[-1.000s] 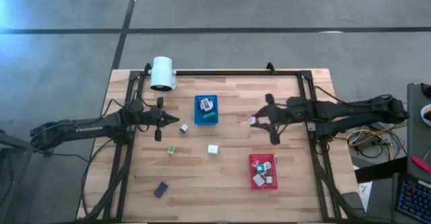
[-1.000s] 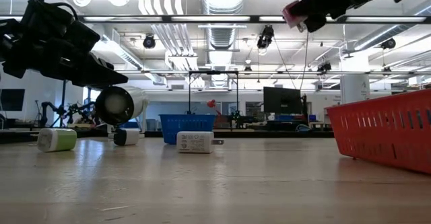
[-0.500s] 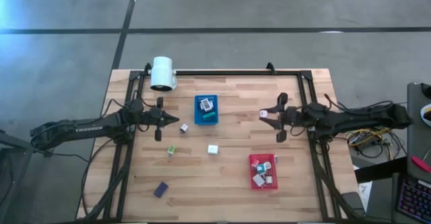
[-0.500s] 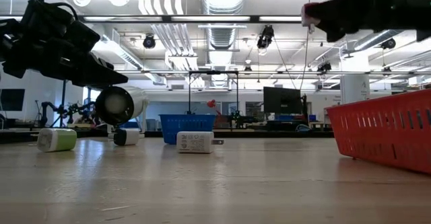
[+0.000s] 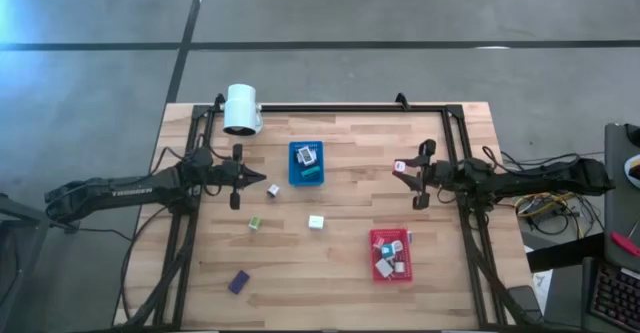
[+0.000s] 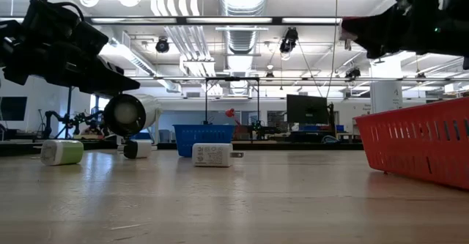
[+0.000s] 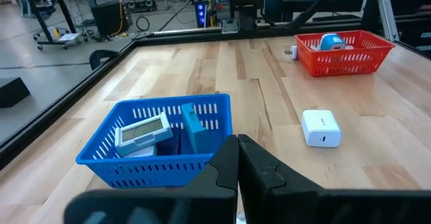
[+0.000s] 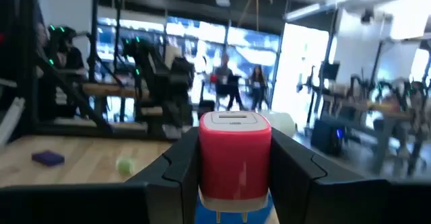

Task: Pick & Place Office items
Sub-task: Put the pink charger adapter into the red bin

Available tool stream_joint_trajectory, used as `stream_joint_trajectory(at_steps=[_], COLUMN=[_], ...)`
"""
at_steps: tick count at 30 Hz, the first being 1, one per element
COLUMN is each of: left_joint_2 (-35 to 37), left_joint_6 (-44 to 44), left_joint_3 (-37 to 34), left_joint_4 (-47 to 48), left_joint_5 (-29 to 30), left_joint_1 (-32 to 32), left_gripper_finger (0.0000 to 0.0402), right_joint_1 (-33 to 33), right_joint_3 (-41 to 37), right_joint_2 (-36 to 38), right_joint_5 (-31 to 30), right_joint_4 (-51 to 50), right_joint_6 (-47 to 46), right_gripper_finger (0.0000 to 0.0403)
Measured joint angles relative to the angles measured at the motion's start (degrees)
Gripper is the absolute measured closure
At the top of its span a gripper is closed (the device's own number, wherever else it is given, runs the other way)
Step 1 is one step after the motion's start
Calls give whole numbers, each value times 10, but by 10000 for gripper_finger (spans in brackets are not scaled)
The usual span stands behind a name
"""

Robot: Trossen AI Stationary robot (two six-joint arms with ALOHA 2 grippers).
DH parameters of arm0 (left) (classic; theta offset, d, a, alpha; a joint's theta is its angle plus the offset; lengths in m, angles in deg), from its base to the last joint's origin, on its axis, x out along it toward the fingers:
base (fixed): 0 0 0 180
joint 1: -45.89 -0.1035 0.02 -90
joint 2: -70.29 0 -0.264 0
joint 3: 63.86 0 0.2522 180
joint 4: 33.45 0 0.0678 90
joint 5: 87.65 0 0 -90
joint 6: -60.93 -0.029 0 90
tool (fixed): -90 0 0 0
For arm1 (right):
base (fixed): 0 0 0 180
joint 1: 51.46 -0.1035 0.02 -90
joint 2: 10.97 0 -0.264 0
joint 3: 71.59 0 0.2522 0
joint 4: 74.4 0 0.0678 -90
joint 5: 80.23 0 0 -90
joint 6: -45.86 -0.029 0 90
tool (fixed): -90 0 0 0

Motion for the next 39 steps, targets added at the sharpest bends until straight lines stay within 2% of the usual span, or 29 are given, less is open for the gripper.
stream_joint_trajectory(at_steps=[8, 16, 20, 26, 32, 39], left_joint_2=[0, 0, 0, 0, 0, 0], left_joint_6=[-13, -11, -10, -9, -2, 9], left_joint_3=[0, 0, 0, 0, 0, 0], left_joint_4=[-3, -3, -4, -4, 3, 8], left_joint_5=[2, 3, 4, 4, 4, 4], left_joint_1=[0, 0, 0, 0, 0, 0], left_gripper_finger=[396, 396, 396, 396, 396, 396], right_joint_1=[46, 70, 70, 70, 70, 70], right_joint_3=[0, 0, 0, 0, 0, 0], right_joint_2=[-24, -59, -56, -4, 76, 185], right_joint_5=[4, 60, 63, 63, 64, 93], right_joint_4=[-53, -43, -38, -53, -124, -201], right_joint_6=[-19, -29, -41, -46, -46, -42], right_gripper_finger=[278, 277, 276, 276, 275, 275])
